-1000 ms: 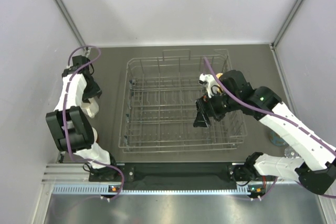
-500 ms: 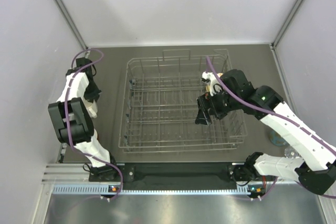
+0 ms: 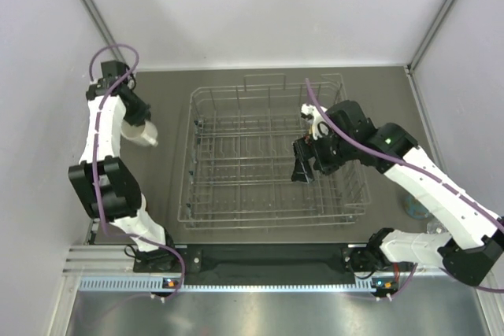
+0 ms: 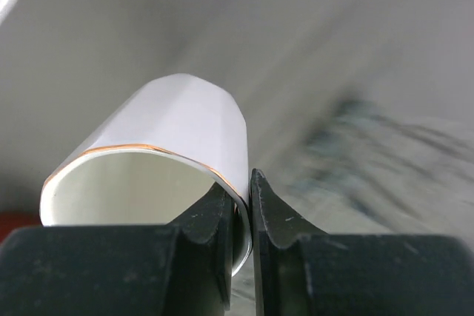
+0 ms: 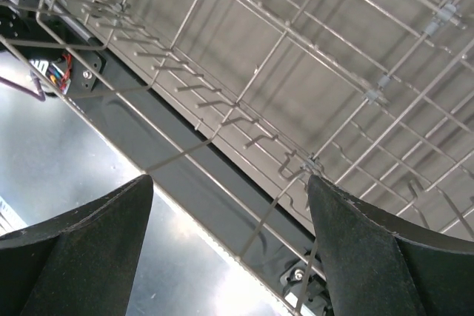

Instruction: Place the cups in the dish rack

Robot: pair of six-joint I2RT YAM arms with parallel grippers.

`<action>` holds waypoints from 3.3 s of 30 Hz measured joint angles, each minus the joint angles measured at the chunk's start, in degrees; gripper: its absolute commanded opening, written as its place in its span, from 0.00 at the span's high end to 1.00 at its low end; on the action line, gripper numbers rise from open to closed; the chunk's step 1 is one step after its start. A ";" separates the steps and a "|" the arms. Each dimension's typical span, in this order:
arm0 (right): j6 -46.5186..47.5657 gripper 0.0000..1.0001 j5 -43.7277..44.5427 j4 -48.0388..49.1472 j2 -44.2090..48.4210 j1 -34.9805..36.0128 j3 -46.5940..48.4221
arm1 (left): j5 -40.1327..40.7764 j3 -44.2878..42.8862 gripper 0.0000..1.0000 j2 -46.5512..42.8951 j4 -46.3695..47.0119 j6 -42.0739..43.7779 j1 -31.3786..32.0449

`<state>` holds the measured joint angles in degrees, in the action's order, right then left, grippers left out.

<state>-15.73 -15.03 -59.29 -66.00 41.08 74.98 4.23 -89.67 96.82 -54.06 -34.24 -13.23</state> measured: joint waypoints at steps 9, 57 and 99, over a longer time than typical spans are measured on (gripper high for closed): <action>-1.92 0.15 0.31 -0.44 -2.97 -0.07 5.64 | -17.31 -6.71 1.00 -14.40 7.65 -14.84 6.60; -27.65 0.00 -1.95 30.27 20.31 -0.83 -8.26 | -33.97 17.86 1.00 -16.68 79.76 -43.41 47.78; -44.54 0.64 -14.99 54.62 5.33 -17.11 -11.74 | -33.55 20.00 1.00 -8.02 100.80 -59.10 49.13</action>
<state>-60.27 -30.02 -4.67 -60.66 23.97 63.24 -29.32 -69.67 88.79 46.74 -93.34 35.90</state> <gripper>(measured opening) 0.387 0.155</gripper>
